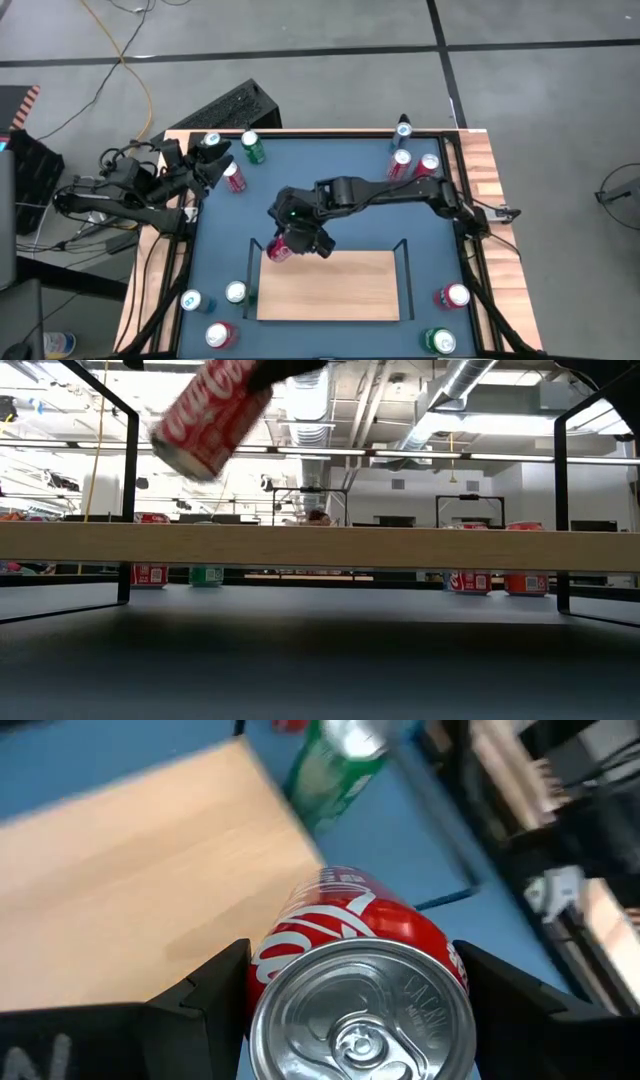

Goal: Place canned beverage on shelf
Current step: Put the bottom right red soda can on the shelf

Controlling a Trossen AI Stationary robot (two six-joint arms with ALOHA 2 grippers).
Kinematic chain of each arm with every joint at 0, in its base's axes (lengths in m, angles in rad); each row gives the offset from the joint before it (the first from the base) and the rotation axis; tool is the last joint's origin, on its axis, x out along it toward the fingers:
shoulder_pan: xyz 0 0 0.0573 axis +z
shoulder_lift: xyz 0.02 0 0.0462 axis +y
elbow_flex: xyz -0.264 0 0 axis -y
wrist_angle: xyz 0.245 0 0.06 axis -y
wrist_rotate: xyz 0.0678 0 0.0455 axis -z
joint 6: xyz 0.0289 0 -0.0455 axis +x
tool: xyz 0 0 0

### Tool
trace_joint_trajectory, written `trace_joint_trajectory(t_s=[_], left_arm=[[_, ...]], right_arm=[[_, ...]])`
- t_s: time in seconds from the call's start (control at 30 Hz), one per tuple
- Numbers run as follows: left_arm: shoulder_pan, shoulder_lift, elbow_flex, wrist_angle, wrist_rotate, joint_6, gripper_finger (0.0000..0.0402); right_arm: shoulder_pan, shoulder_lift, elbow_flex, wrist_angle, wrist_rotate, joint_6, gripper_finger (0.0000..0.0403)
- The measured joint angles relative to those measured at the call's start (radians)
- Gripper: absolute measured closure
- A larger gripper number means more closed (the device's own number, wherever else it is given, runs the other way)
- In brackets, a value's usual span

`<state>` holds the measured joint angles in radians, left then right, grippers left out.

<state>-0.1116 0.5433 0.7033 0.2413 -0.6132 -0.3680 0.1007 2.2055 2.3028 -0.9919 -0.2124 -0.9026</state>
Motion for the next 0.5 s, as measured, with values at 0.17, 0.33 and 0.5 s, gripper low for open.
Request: trace_joint_trajectory(t_s=[0.17,0.33,0.5], left_arm=[[0.0,0.0,0.0,-0.004,0.0,-0.037,0.005],[0.0,0.0,0.0,-0.015,0.0,-0.038,0.005],[0.0,0.0,0.0,-0.016,-0.005,-0.039,0.005]], right_arm=[[0.018,0.033,-0.001,0.003,0.011,-0.05,0.0124],[0.026,0.037,-0.001,0.009,0.01,-0.044,0.0124],[0.025,0.045,-0.001,0.008,0.008,-0.053,0.0124]])
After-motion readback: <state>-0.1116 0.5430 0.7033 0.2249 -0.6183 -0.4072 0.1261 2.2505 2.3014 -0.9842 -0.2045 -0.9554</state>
